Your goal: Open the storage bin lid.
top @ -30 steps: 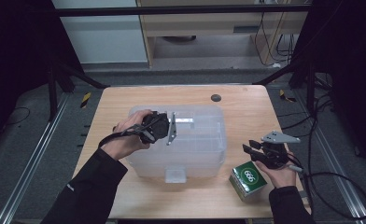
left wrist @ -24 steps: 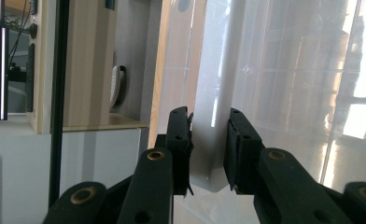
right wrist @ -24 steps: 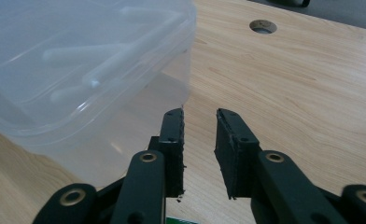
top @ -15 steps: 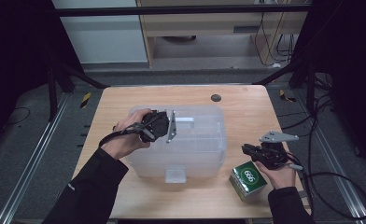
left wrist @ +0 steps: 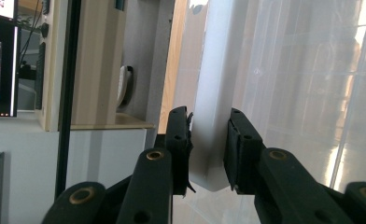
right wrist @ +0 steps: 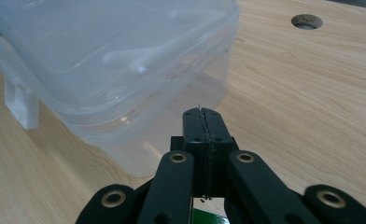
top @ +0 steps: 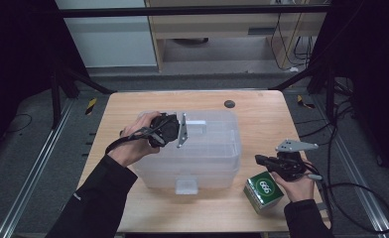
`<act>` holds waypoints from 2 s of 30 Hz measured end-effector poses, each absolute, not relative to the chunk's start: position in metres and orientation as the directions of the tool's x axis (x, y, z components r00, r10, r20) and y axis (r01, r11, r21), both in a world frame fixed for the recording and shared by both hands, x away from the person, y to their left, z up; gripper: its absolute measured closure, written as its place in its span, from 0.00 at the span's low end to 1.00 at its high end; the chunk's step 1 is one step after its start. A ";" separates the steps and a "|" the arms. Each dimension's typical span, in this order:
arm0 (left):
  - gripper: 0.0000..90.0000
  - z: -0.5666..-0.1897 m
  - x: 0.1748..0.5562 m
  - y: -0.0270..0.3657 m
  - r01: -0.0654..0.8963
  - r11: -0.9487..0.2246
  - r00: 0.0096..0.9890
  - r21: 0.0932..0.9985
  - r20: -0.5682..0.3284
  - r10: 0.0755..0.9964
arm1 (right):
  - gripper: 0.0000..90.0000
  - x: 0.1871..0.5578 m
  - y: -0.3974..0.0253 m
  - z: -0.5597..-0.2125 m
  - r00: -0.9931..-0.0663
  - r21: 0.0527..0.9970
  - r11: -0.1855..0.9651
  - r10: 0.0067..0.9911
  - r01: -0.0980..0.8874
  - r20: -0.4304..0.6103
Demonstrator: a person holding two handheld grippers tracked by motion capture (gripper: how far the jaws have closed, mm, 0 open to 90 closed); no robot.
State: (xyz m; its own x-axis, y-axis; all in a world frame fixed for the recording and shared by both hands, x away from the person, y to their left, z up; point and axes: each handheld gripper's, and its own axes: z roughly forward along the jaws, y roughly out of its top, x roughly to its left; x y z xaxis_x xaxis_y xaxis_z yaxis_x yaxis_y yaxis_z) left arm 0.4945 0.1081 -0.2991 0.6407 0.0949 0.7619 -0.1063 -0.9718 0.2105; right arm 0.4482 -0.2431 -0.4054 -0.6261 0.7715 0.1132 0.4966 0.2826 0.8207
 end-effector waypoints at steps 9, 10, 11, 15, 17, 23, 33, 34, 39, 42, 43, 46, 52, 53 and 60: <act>0.80 -0.294 0.501 0.108 -0.094 -0.970 0.633 0.225 0.766 0.116 | 1.00 0.444 -0.239 -0.406 -0.637 0.825 0.271 0.759 0.496 0.133; 0.80 -0.294 0.502 0.108 -0.094 -0.970 0.631 0.226 0.767 0.118 | 1.00 0.443 -0.238 -0.406 -0.639 0.825 0.273 0.758 0.495 0.133; 0.80 -0.293 0.503 0.108 -0.093 -0.970 0.629 0.227 0.768 0.119 | 1.00 0.443 -0.238 -0.407 -0.640 0.826 0.272 0.757 0.494 0.134; 0.80 -0.292 0.505 0.107 -0.086 -0.971 0.624 0.224 0.772 0.122 | 1.00 0.441 -0.235 -0.407 -0.645 0.828 0.270 0.751 0.492 0.138; 0.80 -0.290 0.507 0.107 -0.082 -0.973 0.616 0.214 0.779 0.119 | 1.00 0.440 -0.234 -0.408 -0.648 0.828 0.269 0.748 0.493 0.143; 0.80 -0.288 0.511 0.105 -0.073 -0.975 0.605 0.209 0.786 0.123 | 1.00 0.439 -0.230 -0.409 -0.655 0.828 0.272 0.742 0.491 0.144; 0.80 -0.284 0.518 0.103 -0.057 -0.976 0.598 0.209 0.790 0.134 | 1.00 0.437 -0.227 -0.408 -0.662 0.858 0.246 0.738 0.450 0.135; 0.80 -0.284 0.519 0.103 -0.056 -0.976 0.597 0.212 0.791 0.138 | 1.00 0.437 -0.226 -0.408 -0.663 0.858 0.246 0.735 0.451 0.138; 0.80 -0.282 0.523 0.103 -0.049 -0.974 0.597 0.219 0.788 0.147 | 1.00 0.436 -0.221 -0.406 -0.673 0.870 0.230 0.725 0.437 0.147; 0.80 -0.281 0.525 0.103 -0.046 -0.974 0.600 0.222 0.786 0.151 | 1.00 0.437 -0.219 -0.407 -0.671 0.871 0.217 0.724 0.440 0.159; 0.80 -0.281 0.526 0.103 -0.046 -0.973 0.600 0.225 0.785 0.153 | 1.00 0.437 -0.219 -0.407 -0.670 0.871 0.218 0.725 0.441 0.158; 0.80 -0.280 0.529 0.103 -0.053 -0.973 0.601 0.227 0.785 0.150 | 1.00 0.438 -0.217 -0.407 -0.670 0.871 0.216 0.725 0.441 0.160; 0.79 -0.278 0.532 0.102 -0.049 -0.972 0.607 0.231 0.779 0.155 | 1.00 0.440 -0.208 -0.402 -0.683 0.879 0.228 0.717 0.419 0.140; 0.79 -0.278 0.532 0.103 -0.036 -0.971 0.609 0.235 0.776 0.165 | 1.00 0.440 -0.206 -0.402 -0.685 0.880 0.224 0.714 0.420 0.146; 0.79 -0.278 0.532 0.104 -0.035 -0.969 0.614 0.245 0.770 0.172 | 1.00 0.443 -0.207 -0.399 -0.679 0.887 0.188 0.714 0.421 0.171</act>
State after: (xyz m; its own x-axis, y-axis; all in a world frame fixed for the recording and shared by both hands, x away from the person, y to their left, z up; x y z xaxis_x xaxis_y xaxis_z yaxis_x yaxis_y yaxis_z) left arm 0.5318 0.1037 -0.2780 0.6144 0.1724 0.7699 -0.0347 -0.9690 0.2446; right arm 0.4425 -0.2071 -0.3993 -0.6794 0.7135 0.1712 0.4212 0.1882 0.8872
